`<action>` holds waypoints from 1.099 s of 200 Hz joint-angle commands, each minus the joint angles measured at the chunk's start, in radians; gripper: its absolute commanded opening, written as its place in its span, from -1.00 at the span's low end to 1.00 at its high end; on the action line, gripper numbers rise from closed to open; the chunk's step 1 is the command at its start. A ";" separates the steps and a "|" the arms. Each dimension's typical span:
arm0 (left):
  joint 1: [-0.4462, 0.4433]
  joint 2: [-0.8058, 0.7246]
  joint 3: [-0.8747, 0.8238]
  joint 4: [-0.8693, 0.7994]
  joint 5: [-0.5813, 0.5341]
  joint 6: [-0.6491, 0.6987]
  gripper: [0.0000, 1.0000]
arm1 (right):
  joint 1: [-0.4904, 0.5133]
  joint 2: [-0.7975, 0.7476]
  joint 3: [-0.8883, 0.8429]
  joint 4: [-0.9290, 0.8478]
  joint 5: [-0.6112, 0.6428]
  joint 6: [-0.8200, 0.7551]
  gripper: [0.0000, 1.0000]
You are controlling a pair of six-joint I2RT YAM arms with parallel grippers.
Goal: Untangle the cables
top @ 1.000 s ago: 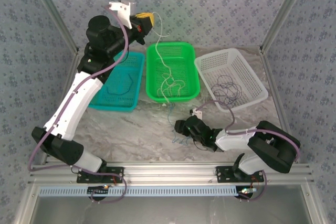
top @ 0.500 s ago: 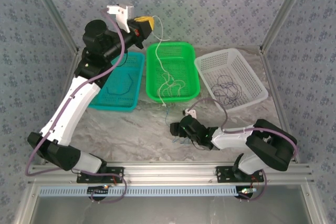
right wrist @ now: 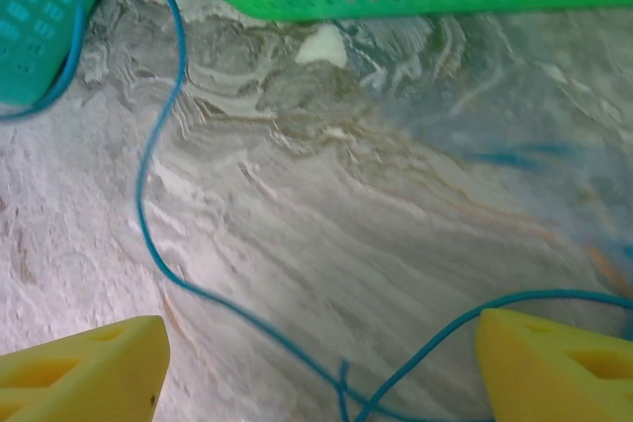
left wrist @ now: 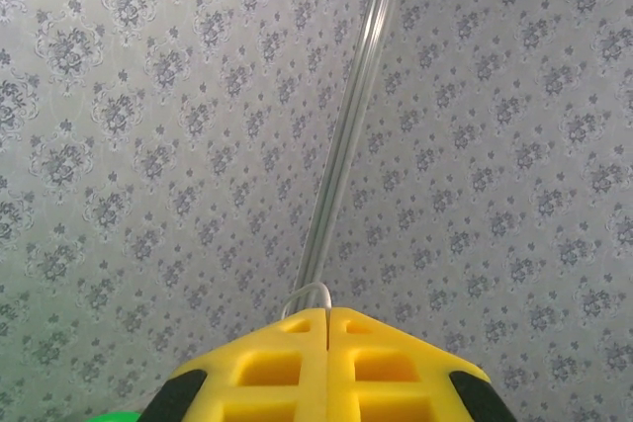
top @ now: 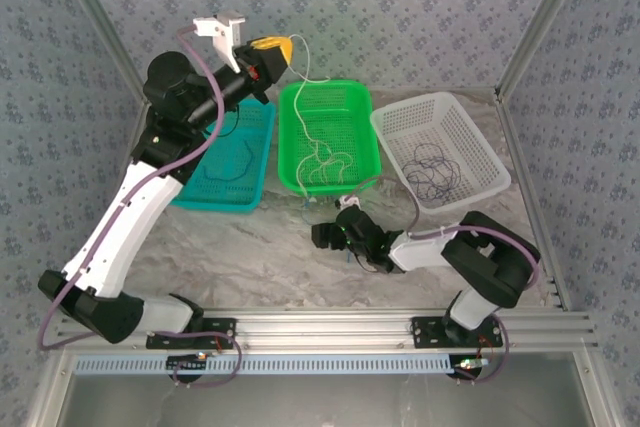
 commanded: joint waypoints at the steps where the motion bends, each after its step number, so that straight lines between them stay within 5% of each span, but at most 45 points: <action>1: -0.012 -0.035 -0.002 0.068 0.025 -0.031 -1.00 | -0.007 0.097 0.051 -0.030 -0.090 -0.013 0.64; 65: -0.021 -0.070 -0.010 0.111 0.025 -0.079 -1.00 | 0.044 0.250 0.204 -0.228 -0.015 -0.076 0.55; 105: -0.019 -0.073 0.060 0.054 -0.004 -0.038 -1.00 | 0.044 0.326 0.254 -0.414 -0.001 -0.086 -0.33; 166: 0.014 0.049 0.373 -0.087 0.008 -0.002 -1.00 | 0.030 0.350 0.224 -0.541 -0.053 -0.076 -1.00; 220: 0.023 0.146 0.597 -0.179 0.018 -0.001 -1.00 | 0.033 0.380 0.113 -0.482 -0.071 -0.003 -1.00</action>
